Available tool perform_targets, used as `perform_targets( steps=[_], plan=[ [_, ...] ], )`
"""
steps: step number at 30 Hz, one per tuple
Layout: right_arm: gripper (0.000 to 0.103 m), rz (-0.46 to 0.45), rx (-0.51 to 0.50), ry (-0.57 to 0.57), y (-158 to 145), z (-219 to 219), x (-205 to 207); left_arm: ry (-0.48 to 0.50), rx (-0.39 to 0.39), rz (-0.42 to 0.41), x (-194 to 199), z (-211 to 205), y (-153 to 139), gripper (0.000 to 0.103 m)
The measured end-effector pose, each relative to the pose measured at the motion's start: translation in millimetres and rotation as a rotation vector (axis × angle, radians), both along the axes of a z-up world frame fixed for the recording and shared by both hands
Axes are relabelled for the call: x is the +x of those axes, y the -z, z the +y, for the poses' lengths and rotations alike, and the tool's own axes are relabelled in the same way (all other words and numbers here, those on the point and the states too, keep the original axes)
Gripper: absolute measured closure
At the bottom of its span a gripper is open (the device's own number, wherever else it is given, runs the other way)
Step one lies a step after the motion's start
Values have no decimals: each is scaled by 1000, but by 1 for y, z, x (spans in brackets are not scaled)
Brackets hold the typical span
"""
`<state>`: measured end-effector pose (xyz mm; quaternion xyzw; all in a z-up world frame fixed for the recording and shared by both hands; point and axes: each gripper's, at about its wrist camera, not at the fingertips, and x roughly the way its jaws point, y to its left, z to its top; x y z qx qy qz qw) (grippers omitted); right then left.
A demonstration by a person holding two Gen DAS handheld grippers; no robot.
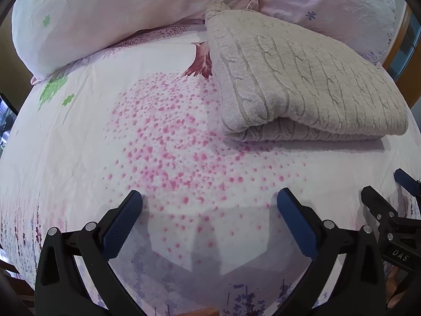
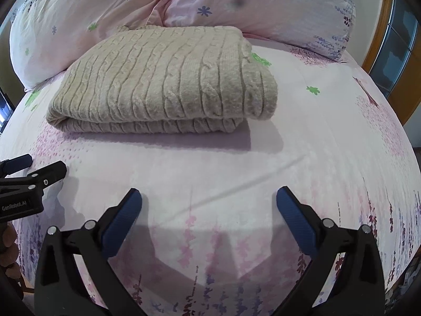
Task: Fold small clothes
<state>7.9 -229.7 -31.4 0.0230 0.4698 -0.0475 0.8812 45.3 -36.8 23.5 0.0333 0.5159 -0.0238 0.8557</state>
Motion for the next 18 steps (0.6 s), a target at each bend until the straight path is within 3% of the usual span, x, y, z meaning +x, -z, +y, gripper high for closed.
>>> perform_targets(
  steps=[18],
  plan=[
    [2,1,0,2,0,0,0,-5,0,8,2,1,1,1]
  ],
)
